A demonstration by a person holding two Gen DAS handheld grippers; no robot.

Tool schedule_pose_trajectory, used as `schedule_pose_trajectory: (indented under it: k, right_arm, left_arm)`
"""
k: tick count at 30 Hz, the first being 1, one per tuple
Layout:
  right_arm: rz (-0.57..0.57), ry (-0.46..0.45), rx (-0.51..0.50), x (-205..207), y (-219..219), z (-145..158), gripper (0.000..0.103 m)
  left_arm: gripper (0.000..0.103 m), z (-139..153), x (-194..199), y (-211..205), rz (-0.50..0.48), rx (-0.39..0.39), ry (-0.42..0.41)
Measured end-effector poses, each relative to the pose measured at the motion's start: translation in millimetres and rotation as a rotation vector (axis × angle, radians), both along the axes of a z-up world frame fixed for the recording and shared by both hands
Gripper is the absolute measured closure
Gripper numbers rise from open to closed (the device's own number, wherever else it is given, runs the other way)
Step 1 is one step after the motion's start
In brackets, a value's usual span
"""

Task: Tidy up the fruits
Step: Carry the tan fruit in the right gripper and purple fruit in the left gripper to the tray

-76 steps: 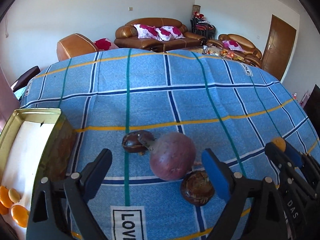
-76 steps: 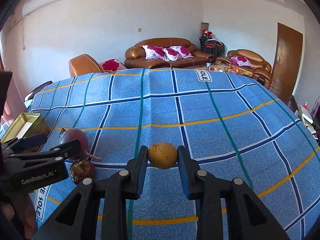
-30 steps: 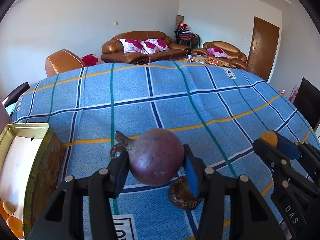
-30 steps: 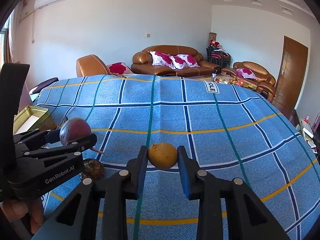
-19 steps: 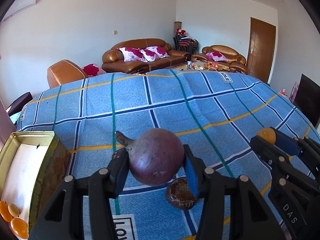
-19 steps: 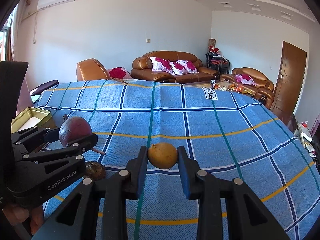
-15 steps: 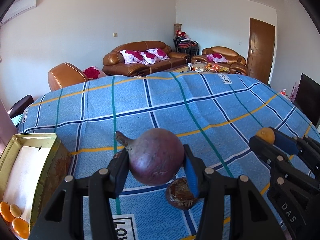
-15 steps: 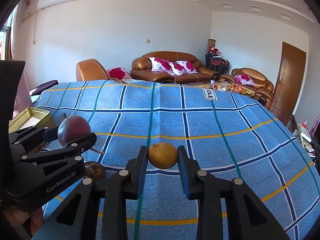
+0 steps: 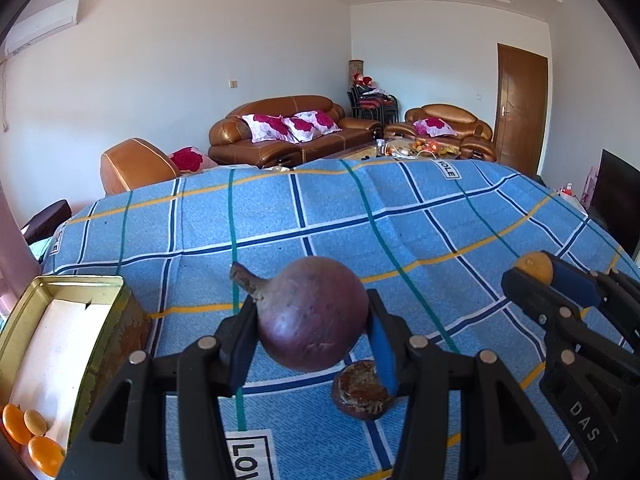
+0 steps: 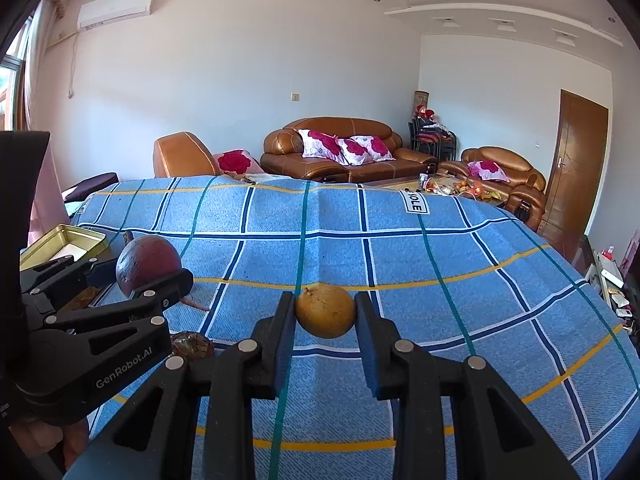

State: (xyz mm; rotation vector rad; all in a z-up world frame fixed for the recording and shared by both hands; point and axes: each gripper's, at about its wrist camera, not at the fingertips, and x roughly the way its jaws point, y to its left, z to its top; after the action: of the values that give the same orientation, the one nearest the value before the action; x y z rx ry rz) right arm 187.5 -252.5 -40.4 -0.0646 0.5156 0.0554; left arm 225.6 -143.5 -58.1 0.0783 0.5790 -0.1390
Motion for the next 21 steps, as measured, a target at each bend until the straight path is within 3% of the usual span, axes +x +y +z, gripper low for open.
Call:
schedule_pose_trajectory:
  k: [21]
  right_arm:
    - [0.012,-0.078,0.001,-14.6,0.8,6.8,0.071]
  left_arm:
    - [0.051,6.3,-14.4,0.5,0.012,0.011,-0.072]
